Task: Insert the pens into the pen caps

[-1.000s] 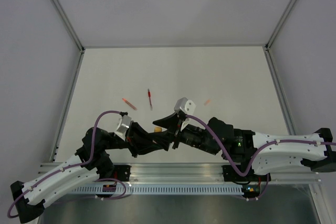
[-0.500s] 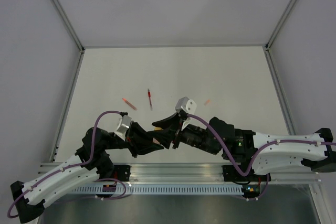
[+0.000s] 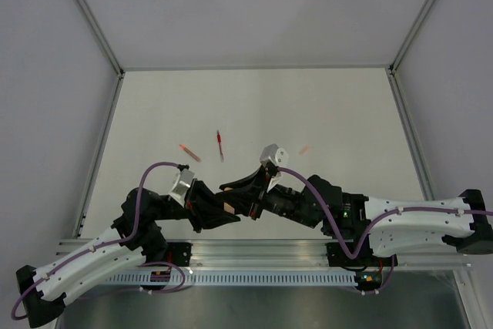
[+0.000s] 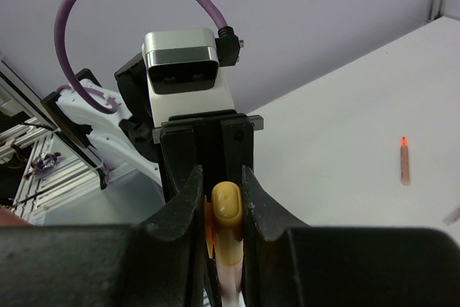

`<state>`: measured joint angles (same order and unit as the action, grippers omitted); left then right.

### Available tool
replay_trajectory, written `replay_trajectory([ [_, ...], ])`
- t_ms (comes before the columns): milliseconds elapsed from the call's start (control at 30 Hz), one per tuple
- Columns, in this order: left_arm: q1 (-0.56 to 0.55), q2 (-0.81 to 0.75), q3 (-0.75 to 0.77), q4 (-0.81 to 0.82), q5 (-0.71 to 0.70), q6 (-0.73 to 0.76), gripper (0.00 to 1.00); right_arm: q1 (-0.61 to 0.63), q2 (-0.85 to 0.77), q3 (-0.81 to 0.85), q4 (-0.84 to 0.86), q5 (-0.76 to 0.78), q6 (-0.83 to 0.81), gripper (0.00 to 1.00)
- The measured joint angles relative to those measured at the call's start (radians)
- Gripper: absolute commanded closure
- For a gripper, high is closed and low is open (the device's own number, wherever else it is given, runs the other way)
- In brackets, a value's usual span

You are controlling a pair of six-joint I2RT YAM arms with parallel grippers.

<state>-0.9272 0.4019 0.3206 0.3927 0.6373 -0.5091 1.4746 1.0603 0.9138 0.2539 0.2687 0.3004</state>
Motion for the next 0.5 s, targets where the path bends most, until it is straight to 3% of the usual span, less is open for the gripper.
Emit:
replay_trajectory([
  [267,-0.003,0.011,0.011,-0.014,-0.007,-0.035,0.98,-0.008,-0.015,-0.071,0.111,-0.009,0.015,1.00],
  [500,-0.007,0.086,0.127,-0.093,-0.005,-0.048,0.98,-0.019,-0.035,-0.090,0.193,-0.010,0.027,1.00],
])
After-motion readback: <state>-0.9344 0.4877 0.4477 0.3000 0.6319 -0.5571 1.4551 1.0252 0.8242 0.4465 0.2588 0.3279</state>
